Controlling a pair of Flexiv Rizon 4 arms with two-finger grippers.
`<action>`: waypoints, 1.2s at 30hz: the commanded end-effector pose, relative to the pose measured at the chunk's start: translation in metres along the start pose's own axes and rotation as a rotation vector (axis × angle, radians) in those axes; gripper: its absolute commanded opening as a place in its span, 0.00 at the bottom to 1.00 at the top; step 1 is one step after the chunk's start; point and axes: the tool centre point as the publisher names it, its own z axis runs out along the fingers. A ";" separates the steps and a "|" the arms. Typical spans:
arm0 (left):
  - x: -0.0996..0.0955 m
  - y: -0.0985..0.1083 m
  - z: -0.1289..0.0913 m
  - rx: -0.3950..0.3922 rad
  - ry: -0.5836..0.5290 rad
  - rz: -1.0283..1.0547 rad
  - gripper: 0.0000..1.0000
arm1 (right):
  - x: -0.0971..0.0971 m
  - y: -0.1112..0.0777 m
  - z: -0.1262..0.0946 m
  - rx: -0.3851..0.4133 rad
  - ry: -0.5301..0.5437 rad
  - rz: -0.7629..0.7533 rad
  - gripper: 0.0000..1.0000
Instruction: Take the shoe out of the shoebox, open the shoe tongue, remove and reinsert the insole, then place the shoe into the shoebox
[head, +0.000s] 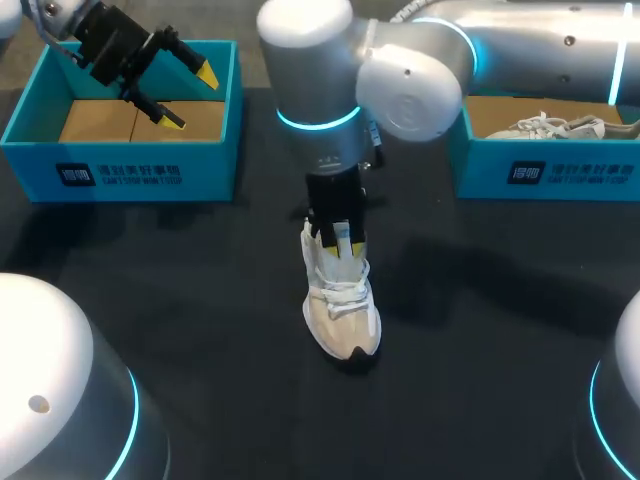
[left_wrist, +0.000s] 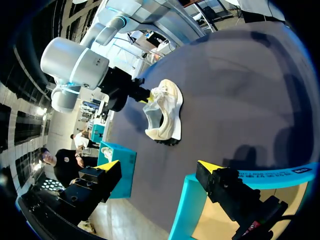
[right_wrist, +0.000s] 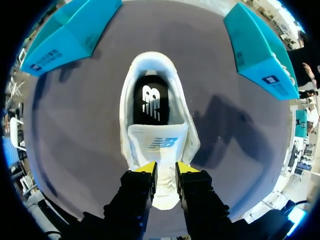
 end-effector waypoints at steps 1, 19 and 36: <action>0.000 0.001 -0.001 0.002 0.003 0.000 1.00 | 0.001 0.006 0.012 0.013 0.029 -0.012 0.27; 0.000 0.001 -0.001 0.002 0.003 0.000 1.00 | 0.008 0.009 -0.009 -0.052 0.011 -0.074 0.39; 0.000 0.001 -0.001 0.002 0.003 0.000 1.00 | 0.021 -0.007 -0.038 -0.251 -0.062 -0.757 0.41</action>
